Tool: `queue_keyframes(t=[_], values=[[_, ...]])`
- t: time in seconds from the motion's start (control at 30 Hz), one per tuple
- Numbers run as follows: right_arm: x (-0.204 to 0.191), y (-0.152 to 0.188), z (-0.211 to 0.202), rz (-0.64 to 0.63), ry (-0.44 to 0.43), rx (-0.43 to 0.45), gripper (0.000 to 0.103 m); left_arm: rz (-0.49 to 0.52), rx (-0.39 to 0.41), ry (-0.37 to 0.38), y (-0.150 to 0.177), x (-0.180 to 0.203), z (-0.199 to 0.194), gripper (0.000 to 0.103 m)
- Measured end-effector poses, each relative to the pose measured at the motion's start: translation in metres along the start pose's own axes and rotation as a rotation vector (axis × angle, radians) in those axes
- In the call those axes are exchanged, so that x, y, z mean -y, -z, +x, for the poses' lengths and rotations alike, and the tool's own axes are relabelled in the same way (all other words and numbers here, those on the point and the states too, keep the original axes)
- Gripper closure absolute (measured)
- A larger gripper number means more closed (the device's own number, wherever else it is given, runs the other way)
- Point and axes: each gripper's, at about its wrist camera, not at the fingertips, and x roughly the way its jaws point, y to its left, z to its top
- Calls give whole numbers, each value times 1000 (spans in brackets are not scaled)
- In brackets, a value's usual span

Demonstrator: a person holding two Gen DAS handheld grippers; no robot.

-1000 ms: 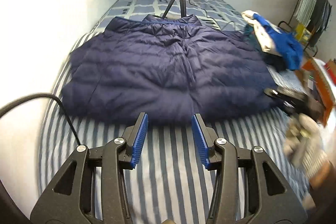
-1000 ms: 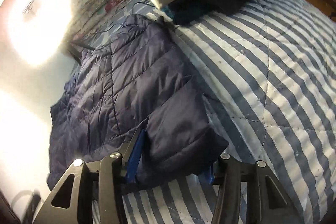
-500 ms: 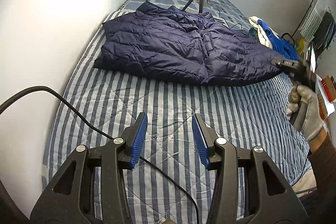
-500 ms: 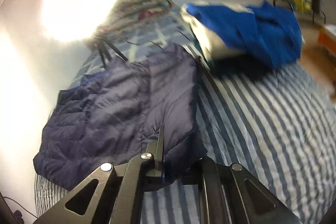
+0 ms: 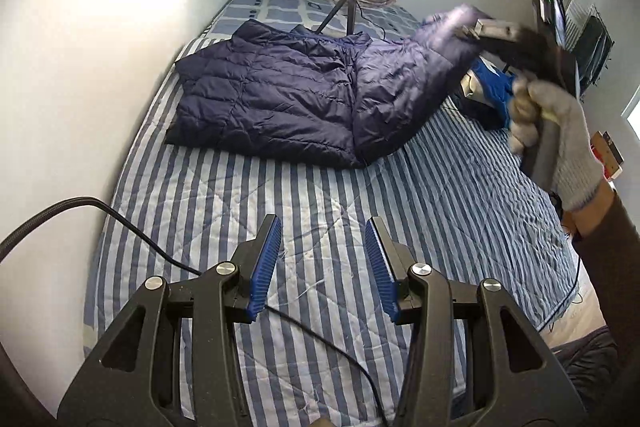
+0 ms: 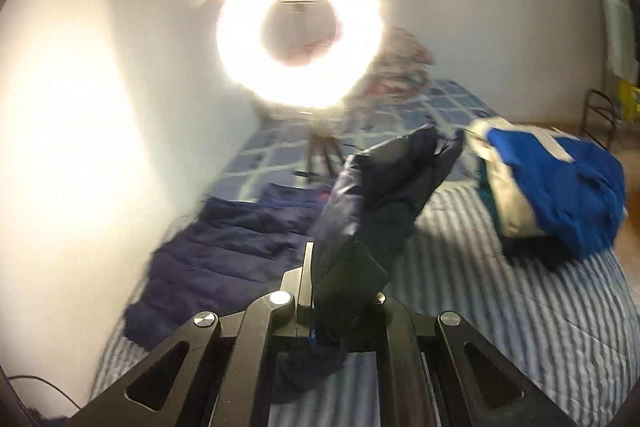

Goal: Fold large clothes

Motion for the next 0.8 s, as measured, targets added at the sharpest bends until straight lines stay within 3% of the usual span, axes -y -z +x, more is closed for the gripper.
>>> queue_keyframes(t=[0.23, 0.4, 0.6, 0.8], values=[[-73, -4, 25, -81, -116, -13, 98, -34, 43, 6, 1, -13, -21, 58], [-134, 11, 54, -179, -197, -58, 98, -54, 62, 15, -1, -21, -31, 58], [-201, 55, 109, -291, -295, -179, 98, -78, 88, 14, -3, -28, -40, 58], [-245, 117, 160, -434, -311, -305, 98, -91, 90, 6, -6, -35, -39, 58]])
